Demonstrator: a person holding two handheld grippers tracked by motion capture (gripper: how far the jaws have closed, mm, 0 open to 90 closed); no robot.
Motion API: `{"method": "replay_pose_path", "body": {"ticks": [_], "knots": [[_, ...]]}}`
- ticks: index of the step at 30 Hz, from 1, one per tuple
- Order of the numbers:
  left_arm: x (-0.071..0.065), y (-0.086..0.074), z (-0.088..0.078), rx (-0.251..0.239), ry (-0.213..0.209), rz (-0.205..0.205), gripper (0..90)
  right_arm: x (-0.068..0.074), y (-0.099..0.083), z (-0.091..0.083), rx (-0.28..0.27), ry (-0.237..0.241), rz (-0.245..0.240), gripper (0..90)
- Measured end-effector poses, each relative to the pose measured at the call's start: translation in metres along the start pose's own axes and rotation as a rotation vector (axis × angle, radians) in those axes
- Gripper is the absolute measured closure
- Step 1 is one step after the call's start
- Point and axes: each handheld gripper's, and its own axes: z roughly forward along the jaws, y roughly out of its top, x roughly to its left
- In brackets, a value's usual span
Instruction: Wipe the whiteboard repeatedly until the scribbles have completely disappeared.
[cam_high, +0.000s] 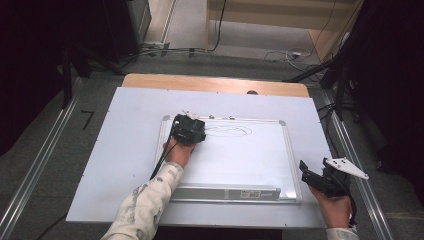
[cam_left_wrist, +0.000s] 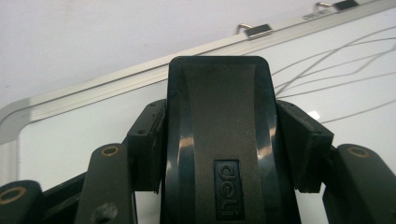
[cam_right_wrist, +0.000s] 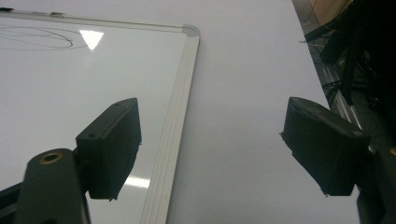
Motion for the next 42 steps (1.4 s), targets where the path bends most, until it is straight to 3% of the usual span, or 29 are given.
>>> {"method": "replay_pose_path", "body": {"ticks": [5,9,12,18,42], "knots": [[0.006,0.001,0.001,0.000,0.019,-0.015,40.7,-0.002,-0.001,-0.001,-0.001,-0.004,0.004,18.1],[0.003,0.001,0.001,-0.001,0.030,-0.018,40.7,-0.001,-0.001,-0.001,0.001,-0.003,0.003,18.1],[-0.004,0.003,0.002,0.008,0.010,0.008,40.7,0.000,0.000,0.000,0.003,-0.003,0.001,18.1],[-0.013,0.007,0.005,0.016,0.000,0.019,40.8,-0.001,0.000,0.000,0.001,0.000,0.004,18.1],[-0.035,0.016,0.014,0.021,-0.032,0.037,40.8,0.000,0.000,0.000,0.002,0.002,0.004,18.1]]}}
